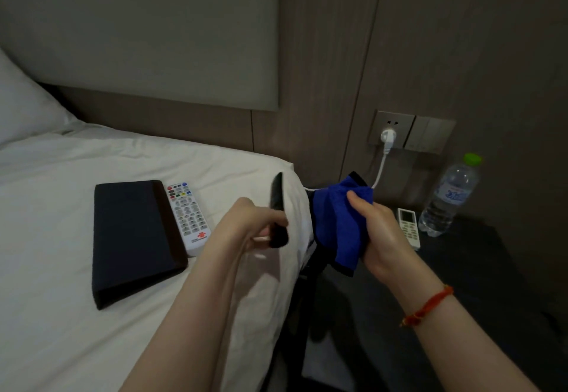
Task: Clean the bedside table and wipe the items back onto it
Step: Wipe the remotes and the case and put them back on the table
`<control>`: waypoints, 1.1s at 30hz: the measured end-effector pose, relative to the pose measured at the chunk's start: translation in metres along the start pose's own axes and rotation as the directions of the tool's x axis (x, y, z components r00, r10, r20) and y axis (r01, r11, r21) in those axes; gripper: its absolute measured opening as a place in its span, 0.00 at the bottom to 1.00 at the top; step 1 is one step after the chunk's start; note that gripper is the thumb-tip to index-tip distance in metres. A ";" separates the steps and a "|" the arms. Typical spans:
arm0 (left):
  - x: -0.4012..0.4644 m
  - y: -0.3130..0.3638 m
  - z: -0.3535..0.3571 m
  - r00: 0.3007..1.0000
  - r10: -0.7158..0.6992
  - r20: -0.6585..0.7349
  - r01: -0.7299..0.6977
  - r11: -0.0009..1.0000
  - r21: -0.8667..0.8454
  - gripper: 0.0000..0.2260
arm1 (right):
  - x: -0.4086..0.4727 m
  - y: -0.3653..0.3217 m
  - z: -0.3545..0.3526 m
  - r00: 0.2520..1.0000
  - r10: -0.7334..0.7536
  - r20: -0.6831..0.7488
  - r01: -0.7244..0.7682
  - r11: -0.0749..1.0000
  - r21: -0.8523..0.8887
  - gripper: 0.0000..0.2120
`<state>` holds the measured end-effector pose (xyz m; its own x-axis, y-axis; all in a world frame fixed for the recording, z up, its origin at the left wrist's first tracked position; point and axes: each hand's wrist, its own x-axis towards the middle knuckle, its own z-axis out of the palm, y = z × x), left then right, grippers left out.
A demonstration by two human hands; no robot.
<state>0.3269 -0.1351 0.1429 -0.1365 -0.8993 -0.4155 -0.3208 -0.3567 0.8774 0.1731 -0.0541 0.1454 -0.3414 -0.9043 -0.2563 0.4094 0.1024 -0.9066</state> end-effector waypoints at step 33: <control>-0.161 0.009 0.143 0.728 0.656 0.200 -0.683 0.667 0.297 0.25 | -0.087 -0.053 -0.095 0.894 -0.388 -0.226 0.345 0.915 -0.207 0.09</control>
<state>0.2122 0.0425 0.1839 -0.4968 -0.8381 0.2253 -0.3995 0.4514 0.7979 0.1006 0.0587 0.1841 -0.6548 -0.7544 0.0473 0.0813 -0.1325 -0.9878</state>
